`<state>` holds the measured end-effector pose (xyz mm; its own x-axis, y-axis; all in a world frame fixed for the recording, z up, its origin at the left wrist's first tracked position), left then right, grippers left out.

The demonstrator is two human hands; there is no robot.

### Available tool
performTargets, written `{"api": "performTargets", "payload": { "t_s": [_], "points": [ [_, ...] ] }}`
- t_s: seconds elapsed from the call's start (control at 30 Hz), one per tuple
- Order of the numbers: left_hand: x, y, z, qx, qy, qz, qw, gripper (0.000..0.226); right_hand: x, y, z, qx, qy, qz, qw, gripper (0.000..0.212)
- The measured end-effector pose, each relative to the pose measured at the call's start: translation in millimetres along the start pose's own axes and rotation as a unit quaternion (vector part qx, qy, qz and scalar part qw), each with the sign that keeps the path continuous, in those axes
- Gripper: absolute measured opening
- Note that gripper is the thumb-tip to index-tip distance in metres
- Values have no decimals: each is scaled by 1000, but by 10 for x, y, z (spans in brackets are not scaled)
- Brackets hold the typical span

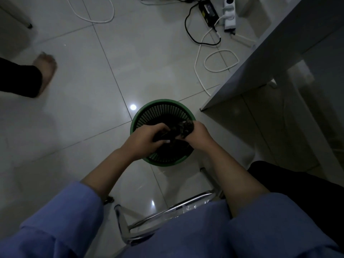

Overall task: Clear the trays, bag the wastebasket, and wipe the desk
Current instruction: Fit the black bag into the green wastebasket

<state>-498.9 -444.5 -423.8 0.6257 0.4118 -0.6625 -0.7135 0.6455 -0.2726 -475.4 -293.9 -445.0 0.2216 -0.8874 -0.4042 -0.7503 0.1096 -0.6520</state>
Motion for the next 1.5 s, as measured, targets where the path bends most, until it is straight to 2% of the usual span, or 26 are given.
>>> {"api": "performTargets", "payload": {
  "t_s": [0.13, 0.23, 0.33, 0.4, 0.43, 0.53, 0.6, 0.67, 0.7, 0.83, 0.87, 0.93, 1.03, 1.1, 1.13, 1.2, 1.27, 1.33, 1.4, 1.5],
  "points": [
    [-66, -71, -98, -14, 75, -41, 996, 30, -71, 31, 104, 19, -13, 48, 999, 26],
    [-188, -92, -198, -56, 58, 20, 997, 14, -80, 28, 42, -7, 9, 52, 999, 18],
    [-224, -65, -174, -83, -43, 125, 988, 10, 13, -24, -125, -46, 23, 13, 999, 33],
    [-178, -10, -98, -80, -111, 157, 978, 10, 118, -58, -230, -73, 14, -23, 997, 49],
    [-146, 17, -57, -73, -138, 160, 975, 11, 168, -73, -259, -81, -2, -39, 996, 47],
    [-79, 67, 51, -36, -196, 147, 969, 21, 171, -86, -245, -81, -39, -35, 995, 16],
    [-85, 32, 49, -33, -276, 165, 946, 18, 80, -58, -186, -77, -48, -4, 996, 21],
    [-77, -36, -59, -46, -371, 185, 909, 36, 6, -45, -167, -79, -55, 20, 995, 25],
    [-38, -61, -134, -52, -379, 175, 907, 48, -14, -37, -169, -78, -52, 23, 995, 22],
    [356, -64, -380, -65, -220, 26, 973, 102, 28, -32, -252, -84, -22, 3, 996, 30],
    [447, -44, -389, -65, -195, 9, 979, 115, 61, -28, -270, -88, -20, -7, 996, 33],
    [614, 34, -383, -56, -167, 20, 984, 128, 116, -15, -273, -88, -16, -25, 996, 34],
    [998, 195, -633, -147, -147, 23, 978, 129, 148, -11, -263, -77, 0, -52, 996, 37],
    [1144, 252, -520, -189, -147, -45, 970, 129, 136, -9, -297, -78, 19, -63, 995, 35],
    [1102, 254, -345, -188, -132, -50, 972, 116, 120, -4, -314, -78, 32, -61, 995, 30],
    [964, 328, -75, -173, -121, 7, 977, 73, 70, 18, -343, -70, 64, -45, 994, 21],
    [905, 367, -48, -222, -115, 48, 967, 52, 20, 27, -353, -54, 116, -29, 991, 17],
    [864, 378, -57, -239, -117, 105, 958, 56, -21, 36, -341, -27, 194, -18, 980, 16],
    [863, 368, -79, -215, -126, 131, 960, 71, -45, 44, -321, -8, 247, -15, 969, 18],
    [815, 329, -62, -197, -126, 141, 962, 82, -63, 63, -301, -6, 248, -10, 969, 25]
  ]
}}
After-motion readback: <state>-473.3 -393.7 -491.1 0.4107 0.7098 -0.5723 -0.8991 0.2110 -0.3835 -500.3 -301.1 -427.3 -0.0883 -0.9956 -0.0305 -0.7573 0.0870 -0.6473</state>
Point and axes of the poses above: each hand's wrist, its own y-axis towards the middle knuckle, its own x-axis out of the palm, z = x × y, the point moved 6 cm from there along y, towards the middle knuckle, and after that the axes turned 6 degrees about x, right-handed, at the moved point
